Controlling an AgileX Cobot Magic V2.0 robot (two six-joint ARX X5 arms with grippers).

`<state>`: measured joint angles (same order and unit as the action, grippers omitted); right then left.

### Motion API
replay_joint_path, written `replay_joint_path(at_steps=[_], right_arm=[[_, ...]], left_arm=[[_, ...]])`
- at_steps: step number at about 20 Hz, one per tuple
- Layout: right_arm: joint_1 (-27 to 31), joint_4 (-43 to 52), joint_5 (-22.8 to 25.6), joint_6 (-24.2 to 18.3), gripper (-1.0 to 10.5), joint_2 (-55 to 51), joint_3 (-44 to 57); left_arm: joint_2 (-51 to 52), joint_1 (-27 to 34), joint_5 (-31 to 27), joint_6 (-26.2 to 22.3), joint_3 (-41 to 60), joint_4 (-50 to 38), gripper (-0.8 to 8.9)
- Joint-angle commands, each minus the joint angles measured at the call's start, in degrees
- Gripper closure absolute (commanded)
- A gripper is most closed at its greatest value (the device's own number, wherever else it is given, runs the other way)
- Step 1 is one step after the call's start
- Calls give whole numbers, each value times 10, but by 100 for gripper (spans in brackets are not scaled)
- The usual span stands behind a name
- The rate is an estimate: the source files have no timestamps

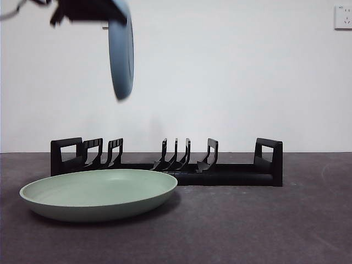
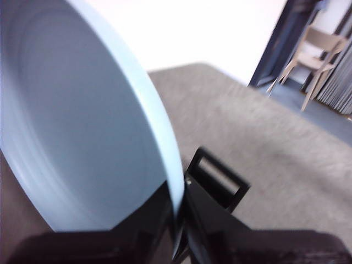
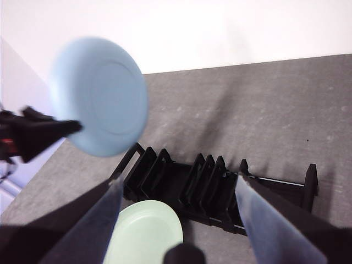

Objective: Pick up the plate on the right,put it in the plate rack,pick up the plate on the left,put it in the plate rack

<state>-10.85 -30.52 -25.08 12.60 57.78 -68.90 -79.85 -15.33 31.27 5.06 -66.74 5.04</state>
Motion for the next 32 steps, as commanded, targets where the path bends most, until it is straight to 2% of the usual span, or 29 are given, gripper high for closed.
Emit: replay_joint_path(at_steps=[1, 7, 16, 32], right_arm=[[0, -2, 1, -7, 604, 0, 1], [0, -11, 2, -13, 604, 0, 1], [0, -11, 2, -16, 604, 4, 1], [0, -12, 2, -17, 604, 19, 1]], left_arm=[[-20, 7, 1, -7, 3, -7, 822], [-46, 12, -14, -10, 3, 3, 822], [-56, 12, -27, -52, 3, 69, 822], [-118, 12, -34, -54, 3, 129, 813]])
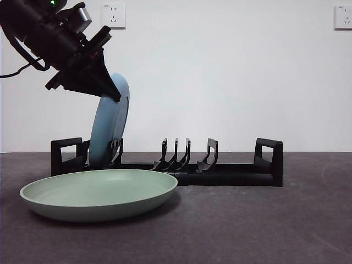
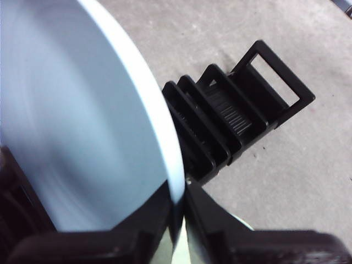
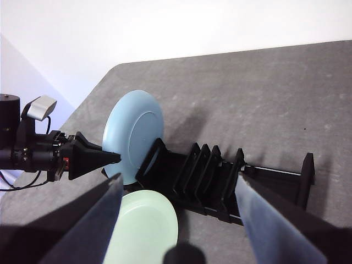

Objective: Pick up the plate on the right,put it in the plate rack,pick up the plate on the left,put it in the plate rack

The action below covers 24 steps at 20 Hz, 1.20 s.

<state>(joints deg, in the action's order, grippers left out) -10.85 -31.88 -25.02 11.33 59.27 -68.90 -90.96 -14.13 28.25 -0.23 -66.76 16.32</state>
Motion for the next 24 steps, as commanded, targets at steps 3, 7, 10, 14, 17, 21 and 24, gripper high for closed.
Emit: replay_joint_path(at_steps=[3, 7, 10, 14, 17, 21, 24], right_arm=[[0, 1, 1, -4, 604, 8, 1], [-1, -3, -1, -3, 604, 17, 1], [-1, -10, -5, -2, 604, 28, 1], [-17, -30, -6, -3, 604, 46, 1], [-43, -44, -6, -3, 604, 68, 1], [-88, -50, -6, -3, 604, 109, 1], [-136, -50, -5, -3, 604, 164, 1]], left_arm=[[-7, 0, -9, -9, 3, 35, 725], [-7, -1, -10, -13, 3, 61, 465], [-1, -1, -10, -15, 3, 74, 466], [25, -2, 0, -29, 3, 81, 466], [63, -7, 38, -44, 3, 97, 466], [134, -15, 43, -61, 3, 120, 466], [214, -33, 30, -91, 3, 125, 466]])
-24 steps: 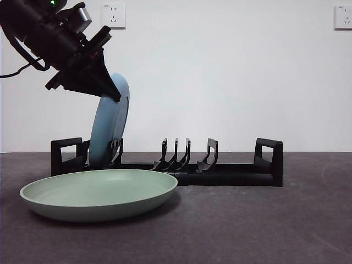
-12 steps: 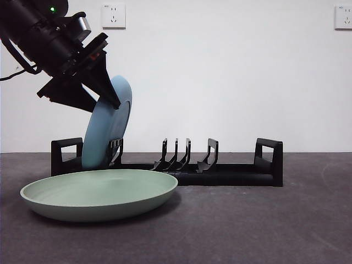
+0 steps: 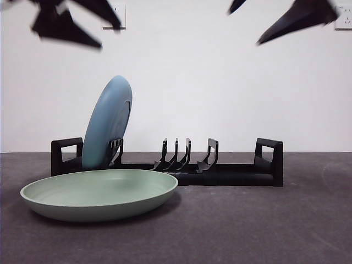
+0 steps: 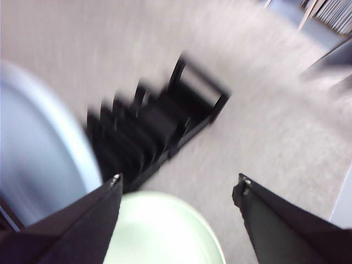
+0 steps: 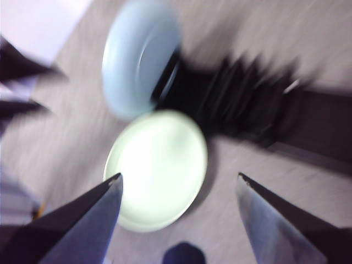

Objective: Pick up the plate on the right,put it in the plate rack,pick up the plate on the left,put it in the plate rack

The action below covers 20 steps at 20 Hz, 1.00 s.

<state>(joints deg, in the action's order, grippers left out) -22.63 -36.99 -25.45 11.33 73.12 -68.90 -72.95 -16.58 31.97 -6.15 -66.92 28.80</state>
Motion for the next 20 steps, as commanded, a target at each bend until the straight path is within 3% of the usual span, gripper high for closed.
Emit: replay_joint_path(at_steps=[1, 6, 8, 10, 20], right_arm=[[-32, 1, 2, -3, 605, 49, 1], [-86, 32, 5, -3, 609, 180, 1], [-98, 53, 5, 5, 615, 227, 1], [-106, 74, 5, 10, 691, 264, 1], [-116, 134, 5, 38, 740, 350, 1]], left_arm=[[65, -17, -19, -47, 4, 2, 466], [191, -80, -184, -132, 4, 37, 466], [224, -104, -243, -150, 4, 56, 466], [246, -121, -281, -151, 4, 70, 467], [259, -145, -309, -151, 4, 118, 467]])
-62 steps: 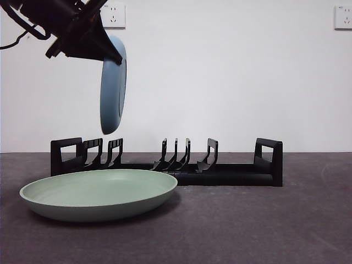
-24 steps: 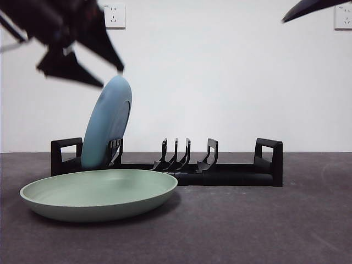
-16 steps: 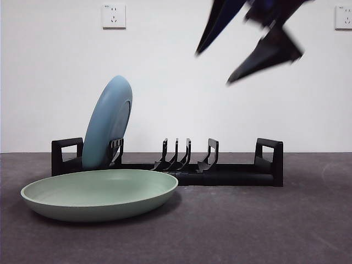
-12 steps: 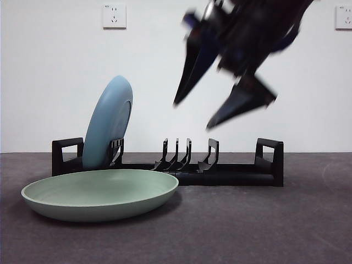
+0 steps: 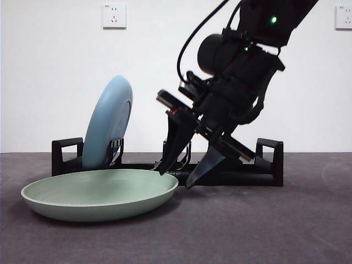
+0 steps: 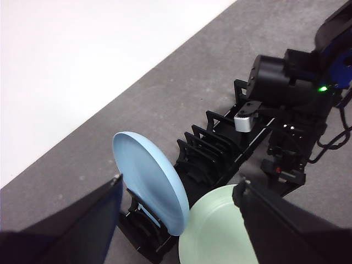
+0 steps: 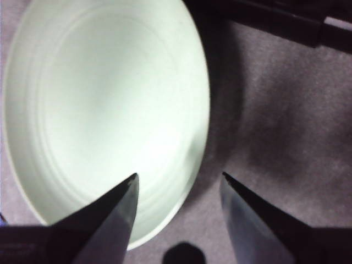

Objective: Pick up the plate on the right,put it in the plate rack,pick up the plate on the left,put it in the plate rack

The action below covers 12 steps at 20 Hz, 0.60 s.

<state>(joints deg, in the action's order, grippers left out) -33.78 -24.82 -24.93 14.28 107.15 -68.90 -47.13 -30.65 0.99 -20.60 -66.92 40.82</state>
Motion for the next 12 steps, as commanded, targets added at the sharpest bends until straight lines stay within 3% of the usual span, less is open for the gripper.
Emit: replay_joint_path(at_steps=[1, 10, 12], right_arm=[[-5, 21, -1, 9, 781, 14, 1], [-9, 34, -1, 28, 808, 46, 1], [-9, 35, 1, 28, 889, 46, 1]], left_arm=[[1, -6, 1, -6, 4, -2, 467], [0, -9, -9, -6, 4, 0, 467], [0, -9, -9, -6, 4, 4, 467]])
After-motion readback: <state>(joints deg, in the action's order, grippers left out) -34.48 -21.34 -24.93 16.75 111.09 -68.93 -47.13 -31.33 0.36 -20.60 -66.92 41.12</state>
